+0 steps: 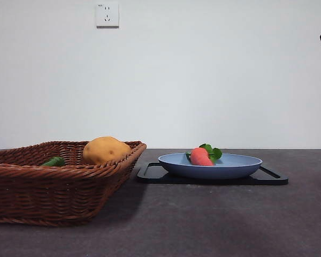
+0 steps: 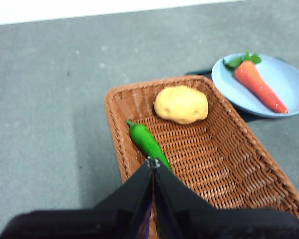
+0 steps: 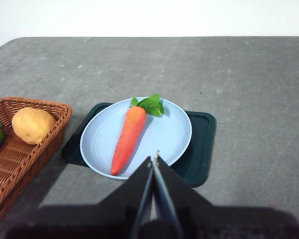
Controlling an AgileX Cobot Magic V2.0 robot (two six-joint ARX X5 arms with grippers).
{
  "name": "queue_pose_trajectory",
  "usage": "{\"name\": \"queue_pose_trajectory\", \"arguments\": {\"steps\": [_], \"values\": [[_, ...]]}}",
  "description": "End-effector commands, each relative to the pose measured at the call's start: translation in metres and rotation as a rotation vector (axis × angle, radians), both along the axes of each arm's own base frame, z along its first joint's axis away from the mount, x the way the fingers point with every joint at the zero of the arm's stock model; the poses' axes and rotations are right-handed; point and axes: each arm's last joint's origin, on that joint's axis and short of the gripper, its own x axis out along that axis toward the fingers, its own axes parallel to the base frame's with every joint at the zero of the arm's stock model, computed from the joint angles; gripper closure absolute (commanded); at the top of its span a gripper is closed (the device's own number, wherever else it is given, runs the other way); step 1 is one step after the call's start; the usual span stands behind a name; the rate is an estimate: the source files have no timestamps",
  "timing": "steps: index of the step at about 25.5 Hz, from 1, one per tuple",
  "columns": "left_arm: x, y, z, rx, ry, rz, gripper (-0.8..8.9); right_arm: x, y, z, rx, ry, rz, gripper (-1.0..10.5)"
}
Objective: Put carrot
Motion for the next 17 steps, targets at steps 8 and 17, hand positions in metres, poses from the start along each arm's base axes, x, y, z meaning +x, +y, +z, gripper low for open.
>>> {"name": "queue_pose_trajectory", "arguments": {"steps": [8, 17], "values": [[-0.006, 0.003, 0.006, -0.026, -0.044, 0.01, 8.05, 0.001, 0.001, 0.002, 0.018, -0.012, -0.001, 9.4], [-0.053, 0.036, 0.012, 0.062, -0.41, 0.289, 8.05, 0.001, 0.001, 0.003, 0.018, -0.013, -0.001, 9.4]]}}
